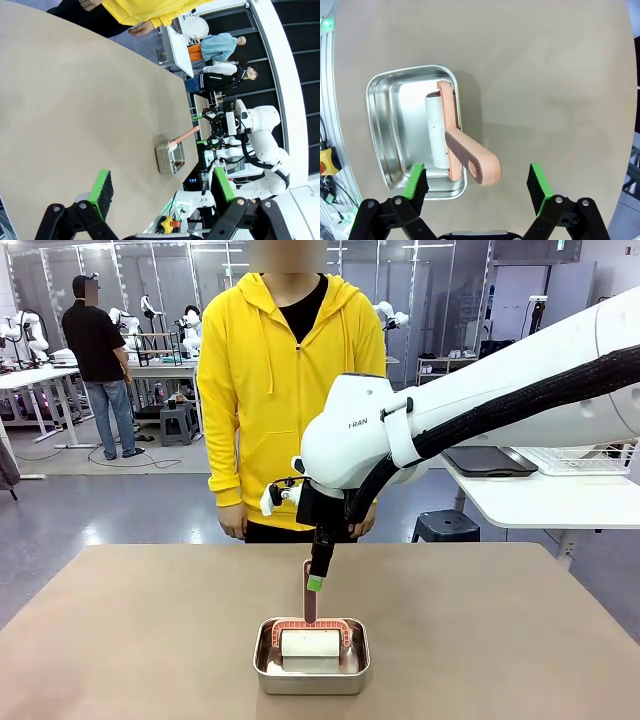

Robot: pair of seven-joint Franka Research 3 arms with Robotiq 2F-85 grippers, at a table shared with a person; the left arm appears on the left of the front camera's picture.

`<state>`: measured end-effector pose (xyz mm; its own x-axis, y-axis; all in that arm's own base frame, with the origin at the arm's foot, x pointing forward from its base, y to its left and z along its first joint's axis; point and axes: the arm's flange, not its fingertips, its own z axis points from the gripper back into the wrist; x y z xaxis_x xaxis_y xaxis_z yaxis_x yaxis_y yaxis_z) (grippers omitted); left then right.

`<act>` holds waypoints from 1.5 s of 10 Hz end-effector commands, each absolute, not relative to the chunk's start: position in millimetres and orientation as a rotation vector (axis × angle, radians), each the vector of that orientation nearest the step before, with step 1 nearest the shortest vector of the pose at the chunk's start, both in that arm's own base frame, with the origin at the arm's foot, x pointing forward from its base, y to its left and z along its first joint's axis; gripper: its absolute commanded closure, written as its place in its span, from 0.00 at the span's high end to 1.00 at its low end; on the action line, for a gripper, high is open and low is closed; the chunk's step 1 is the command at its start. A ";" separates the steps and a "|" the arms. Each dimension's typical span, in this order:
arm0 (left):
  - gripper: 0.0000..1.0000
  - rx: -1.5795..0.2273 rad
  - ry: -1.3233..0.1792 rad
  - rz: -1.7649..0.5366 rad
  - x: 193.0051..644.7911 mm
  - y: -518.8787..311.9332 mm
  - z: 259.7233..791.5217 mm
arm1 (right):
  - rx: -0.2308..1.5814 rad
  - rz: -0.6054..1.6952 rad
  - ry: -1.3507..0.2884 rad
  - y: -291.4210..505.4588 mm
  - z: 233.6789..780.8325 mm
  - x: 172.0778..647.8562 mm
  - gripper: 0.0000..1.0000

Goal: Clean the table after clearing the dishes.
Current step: Place the Lint Roller back on top of the Airtight Container.

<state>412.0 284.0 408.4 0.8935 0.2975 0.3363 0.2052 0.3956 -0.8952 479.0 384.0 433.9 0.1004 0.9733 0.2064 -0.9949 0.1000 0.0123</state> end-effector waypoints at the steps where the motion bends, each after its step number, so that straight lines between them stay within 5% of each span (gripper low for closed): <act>1: 1.00 -1.170 -0.484 0.071 405.9 281.5 411.8 | 0.173 1.459 -0.163 384.5 435.3 478.0 1.00; 15: 1.00 -1.170 -0.484 0.071 405.9 281.5 411.8 | 0.173 1.459 -0.163 384.5 435.3 478.0 1.00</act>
<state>412.0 284.0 408.4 0.8935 0.2975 0.3363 0.2052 0.3956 -0.8952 480.4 383.4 434.6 0.1025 0.9727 0.2081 -0.9947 0.1023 0.0118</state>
